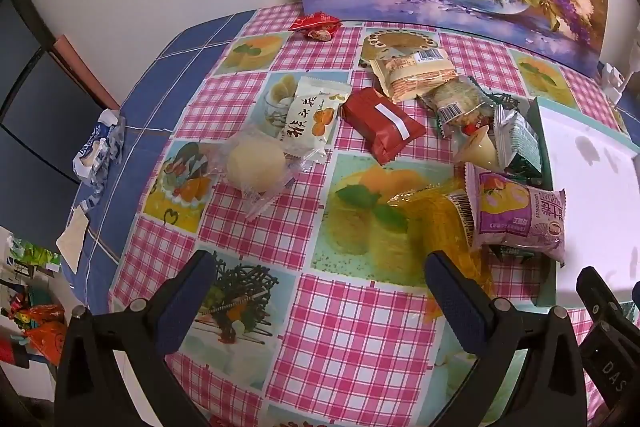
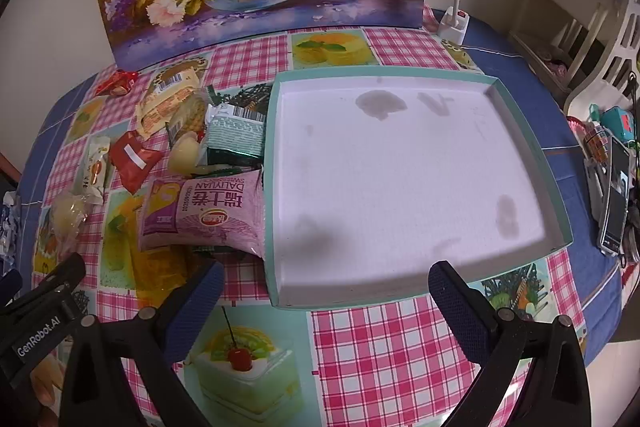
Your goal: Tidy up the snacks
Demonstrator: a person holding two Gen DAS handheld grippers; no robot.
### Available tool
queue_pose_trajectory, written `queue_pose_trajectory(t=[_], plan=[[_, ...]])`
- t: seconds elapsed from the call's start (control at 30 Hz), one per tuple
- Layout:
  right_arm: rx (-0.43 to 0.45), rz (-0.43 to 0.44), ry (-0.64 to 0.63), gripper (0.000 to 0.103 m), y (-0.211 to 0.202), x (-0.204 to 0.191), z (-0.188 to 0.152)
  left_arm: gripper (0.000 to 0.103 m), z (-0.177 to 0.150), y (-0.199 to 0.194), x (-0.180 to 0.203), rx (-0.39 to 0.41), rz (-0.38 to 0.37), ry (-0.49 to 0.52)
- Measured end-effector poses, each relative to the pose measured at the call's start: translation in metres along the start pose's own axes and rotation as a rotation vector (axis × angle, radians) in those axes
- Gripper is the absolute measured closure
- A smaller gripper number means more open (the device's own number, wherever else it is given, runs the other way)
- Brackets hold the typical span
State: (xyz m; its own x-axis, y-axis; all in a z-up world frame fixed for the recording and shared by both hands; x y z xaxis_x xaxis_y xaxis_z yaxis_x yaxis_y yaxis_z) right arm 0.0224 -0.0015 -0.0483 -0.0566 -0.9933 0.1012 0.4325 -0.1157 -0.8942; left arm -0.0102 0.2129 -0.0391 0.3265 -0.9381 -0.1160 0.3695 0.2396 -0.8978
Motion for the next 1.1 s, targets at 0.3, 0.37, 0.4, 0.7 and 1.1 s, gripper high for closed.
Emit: queue_pose_trajectory(t=[0.3, 0.37, 0.4, 0.7, 1.1], plan=[[-0.001, 0.001, 0.0, 0.0, 0.0, 0.0005, 0.0004, 0.0, 0.0005, 0.0005, 0.0005, -0.001, 0.0, -0.001], [-0.001, 0.001, -0.001, 0.0, 0.0, 0.0007, 0.0004, 0.0, 0.0004, 0.0005, 0.0007, -0.001, 0.001, -0.001], [-0.001, 0.001, -0.001, 0.0, 0.0, 0.0007, 0.0004, 0.0, 0.0004, 0.0005, 0.0007, -0.001, 0.001, 0.0], [-0.001, 0.001, -0.002, 0.0, 0.0, 0.0009, 0.0007, 0.0, -0.0001, 0.0007, 0.0013, -0.002, 0.001, -0.001], [-0.004, 0.001, 0.0, 0.0, 0.0016, 0.0023, 0.0004, 0.0, 0.0, 0.001, 0.0016, -0.004, 0.001, 0.0]])
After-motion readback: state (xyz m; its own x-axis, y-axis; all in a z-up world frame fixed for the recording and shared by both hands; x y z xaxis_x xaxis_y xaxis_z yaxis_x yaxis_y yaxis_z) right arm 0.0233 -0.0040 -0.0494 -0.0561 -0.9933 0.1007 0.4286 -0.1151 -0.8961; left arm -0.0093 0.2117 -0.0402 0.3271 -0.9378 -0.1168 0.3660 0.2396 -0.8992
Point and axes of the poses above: each gripper's, at about its wrist camera, not at the fingertips, and y roughly the way its jaws point, x to its right, z to its top, the point moved 5 cm from there along y, roughly the way its jaws point, and after that the axes turned 7 degrees about -z, right-handed, at the moved point
